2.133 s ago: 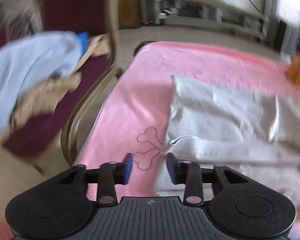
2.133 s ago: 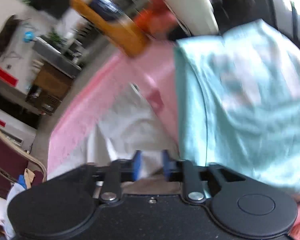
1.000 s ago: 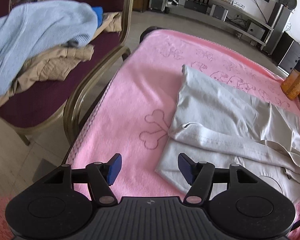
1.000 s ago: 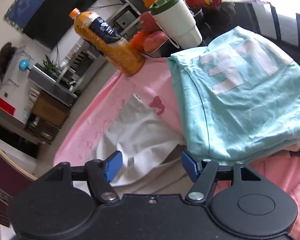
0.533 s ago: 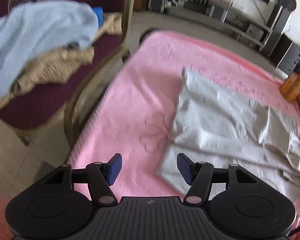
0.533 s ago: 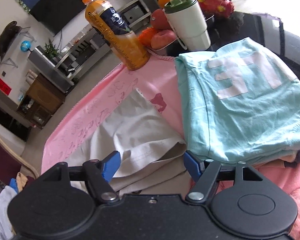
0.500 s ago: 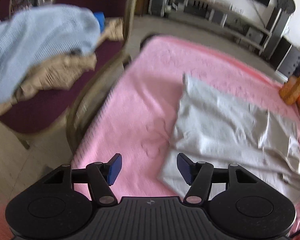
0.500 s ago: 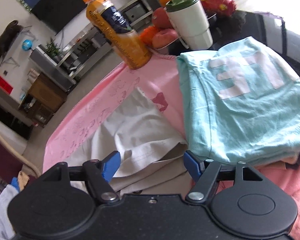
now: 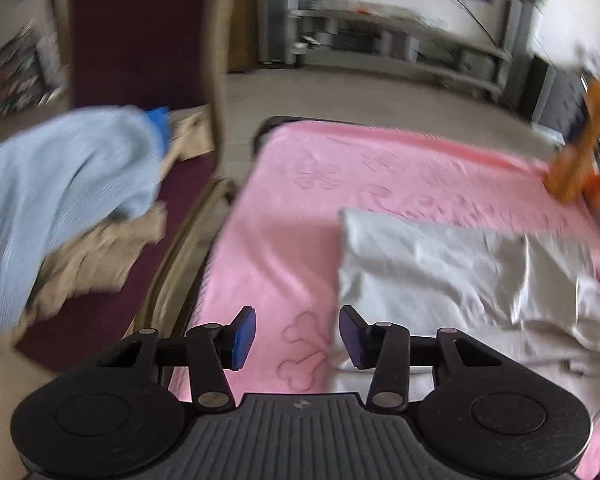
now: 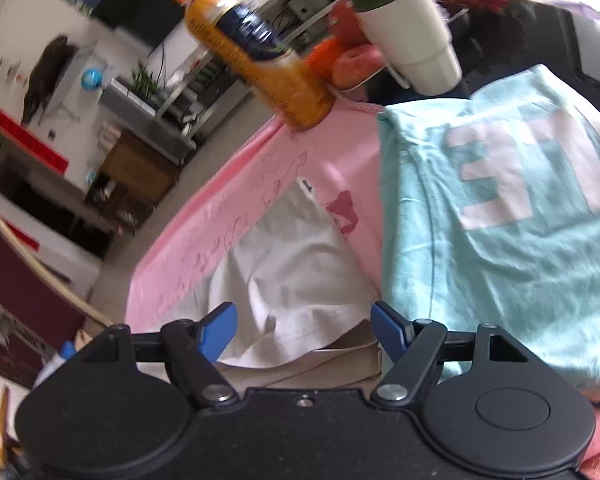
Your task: Fold clothes
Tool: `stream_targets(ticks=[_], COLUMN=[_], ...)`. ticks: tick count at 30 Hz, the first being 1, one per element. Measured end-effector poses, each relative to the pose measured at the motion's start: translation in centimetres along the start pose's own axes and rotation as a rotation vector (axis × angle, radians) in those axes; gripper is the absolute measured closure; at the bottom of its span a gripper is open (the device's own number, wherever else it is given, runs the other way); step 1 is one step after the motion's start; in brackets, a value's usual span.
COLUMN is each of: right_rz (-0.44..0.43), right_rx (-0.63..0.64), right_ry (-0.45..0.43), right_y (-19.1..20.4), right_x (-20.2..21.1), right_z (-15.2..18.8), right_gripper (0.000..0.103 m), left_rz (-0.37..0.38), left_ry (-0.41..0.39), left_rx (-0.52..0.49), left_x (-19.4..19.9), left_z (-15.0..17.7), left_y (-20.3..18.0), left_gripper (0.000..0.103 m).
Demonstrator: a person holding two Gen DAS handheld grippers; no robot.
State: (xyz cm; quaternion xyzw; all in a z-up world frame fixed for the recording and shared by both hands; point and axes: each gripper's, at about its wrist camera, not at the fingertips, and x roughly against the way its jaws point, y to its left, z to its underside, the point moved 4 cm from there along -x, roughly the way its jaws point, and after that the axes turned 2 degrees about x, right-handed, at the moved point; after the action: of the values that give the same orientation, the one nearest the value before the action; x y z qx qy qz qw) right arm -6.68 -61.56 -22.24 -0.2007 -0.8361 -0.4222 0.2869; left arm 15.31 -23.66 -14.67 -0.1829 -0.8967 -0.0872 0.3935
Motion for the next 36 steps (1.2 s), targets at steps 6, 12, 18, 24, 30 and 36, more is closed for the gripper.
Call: stream_targets(ticks=[6,12,18,24,30,36], right_rz=[0.022,0.106,0.205,0.282,0.225,0.14], right_rx=[0.136,0.11,0.307,0.506,0.402,0.238], right_ry=[-0.031,-0.008,0.065,0.061,0.044,0.033], right_y=[1.7,0.2,1.2,2.7,2.0,1.0], right_x=[-1.1,-1.2,-2.0,-2.0,-1.4,-1.0], right_z=[-2.2,-1.9,-0.3,1.2,0.5,-0.3], right_gripper=[0.033,0.053,0.06,0.06,0.06,0.058], left_rz=[0.015,0.05,0.035,0.023,0.079,0.117], left_ry=[-0.012,0.112,0.089,0.095,0.141,0.168], left_rx=[-0.105,0.04,-0.013,0.0,0.154,0.208], left_x=[-2.5,-5.2,-4.7,-4.7,-4.9,-5.2], left_z=[-0.7,1.3,1.6,1.8,1.8,1.9], left_y=[-2.6,-1.8,-2.7,-2.3,-0.2,0.5], left_gripper=[0.047,0.046,0.043,0.042,0.042,0.047])
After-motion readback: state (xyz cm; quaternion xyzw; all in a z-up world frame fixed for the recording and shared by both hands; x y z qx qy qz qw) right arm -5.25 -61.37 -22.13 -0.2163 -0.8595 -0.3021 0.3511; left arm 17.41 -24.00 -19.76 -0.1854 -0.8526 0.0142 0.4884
